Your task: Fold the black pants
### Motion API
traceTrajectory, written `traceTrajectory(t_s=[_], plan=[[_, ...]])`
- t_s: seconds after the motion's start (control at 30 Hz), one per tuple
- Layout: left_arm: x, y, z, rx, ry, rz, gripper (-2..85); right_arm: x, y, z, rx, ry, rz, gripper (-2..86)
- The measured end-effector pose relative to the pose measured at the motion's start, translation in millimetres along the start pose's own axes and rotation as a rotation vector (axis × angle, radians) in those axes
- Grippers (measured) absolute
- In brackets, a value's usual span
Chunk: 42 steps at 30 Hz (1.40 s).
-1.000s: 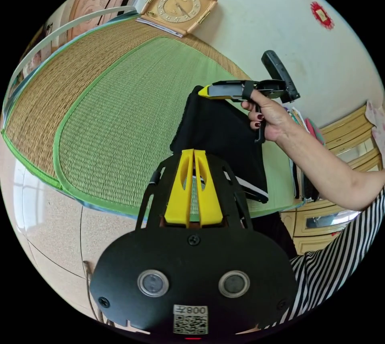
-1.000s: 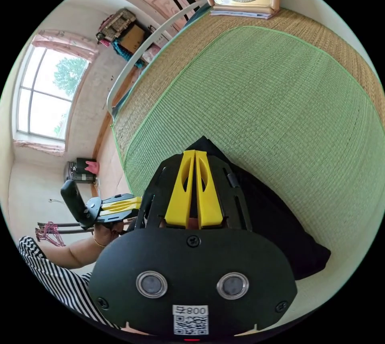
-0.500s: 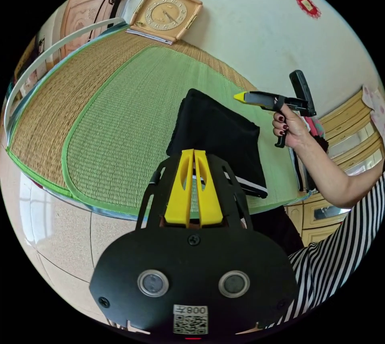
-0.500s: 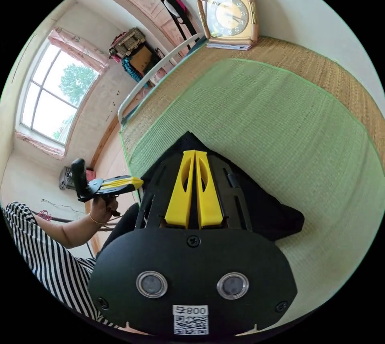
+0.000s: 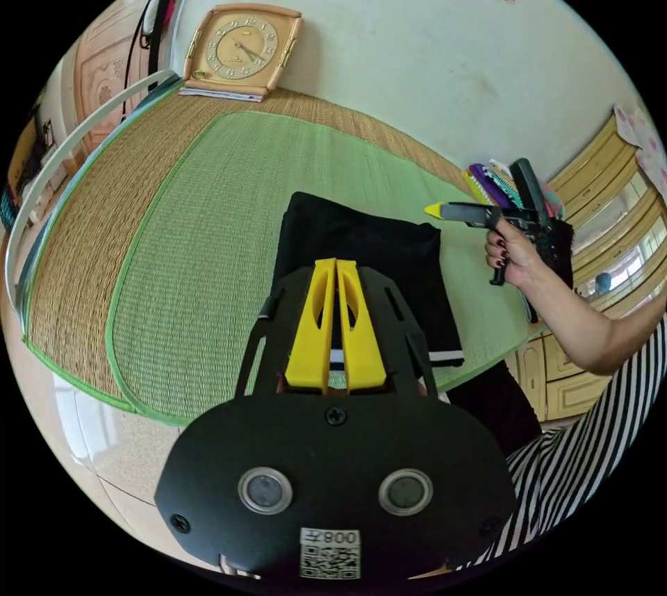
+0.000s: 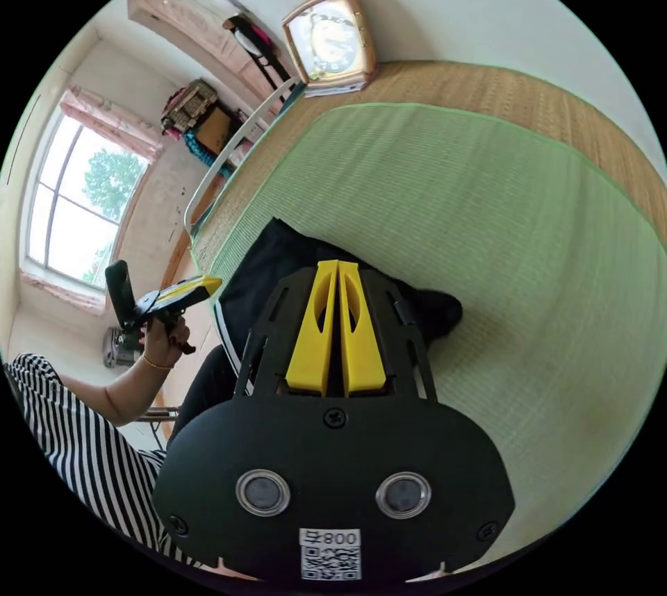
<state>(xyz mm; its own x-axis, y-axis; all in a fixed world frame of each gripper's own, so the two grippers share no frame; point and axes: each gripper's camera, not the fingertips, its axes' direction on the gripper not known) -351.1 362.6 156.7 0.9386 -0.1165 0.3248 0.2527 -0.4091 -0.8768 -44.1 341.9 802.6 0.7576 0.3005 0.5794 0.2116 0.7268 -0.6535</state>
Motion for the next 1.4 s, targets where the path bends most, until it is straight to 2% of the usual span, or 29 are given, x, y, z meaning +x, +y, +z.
traceTrajectory(t_s=[0.13,0.33,0.53,0.63,0.7,0.9,1.03,1.2,1.3,1.4], plan=[[4,-15,36,-0.113,-0.059,-0.020,0.1,42,16,15,-0.074,0.034,0.128,0.0],[29,-22,31,-0.089,-0.057,-0.027,0.1,60,17,6,-0.062,-0.050,0.156,0.0],[75,-57,51,-0.063,0.084,0.068,0.2,70,50,-27,0.026,-0.055,0.177,0.0],[116,-80,78,-0.099,0.195,0.199,0.4,81,60,-36,0.049,-0.080,0.200,0.0],[155,-96,106,-0.191,0.256,0.348,0.8,86,64,-40,0.048,-0.112,0.199,0.0],[218,-110,163,-0.386,0.112,0.613,1.9,95,76,-38,0.039,-0.151,0.201,0.0],[226,-113,176,-0.420,0.069,0.626,0.7,101,84,-33,0.025,-0.167,0.206,0.0],[219,-126,159,-0.295,0.142,0.500,0.1,107,94,-28,0.013,-0.180,0.207,0.0],[217,-132,158,-0.246,0.117,0.460,0.0,112,99,-29,0.029,-0.203,0.222,0.0],[215,-135,169,-0.279,0.126,0.437,0.0,116,103,-31,0.041,-0.218,0.228,0.0]])
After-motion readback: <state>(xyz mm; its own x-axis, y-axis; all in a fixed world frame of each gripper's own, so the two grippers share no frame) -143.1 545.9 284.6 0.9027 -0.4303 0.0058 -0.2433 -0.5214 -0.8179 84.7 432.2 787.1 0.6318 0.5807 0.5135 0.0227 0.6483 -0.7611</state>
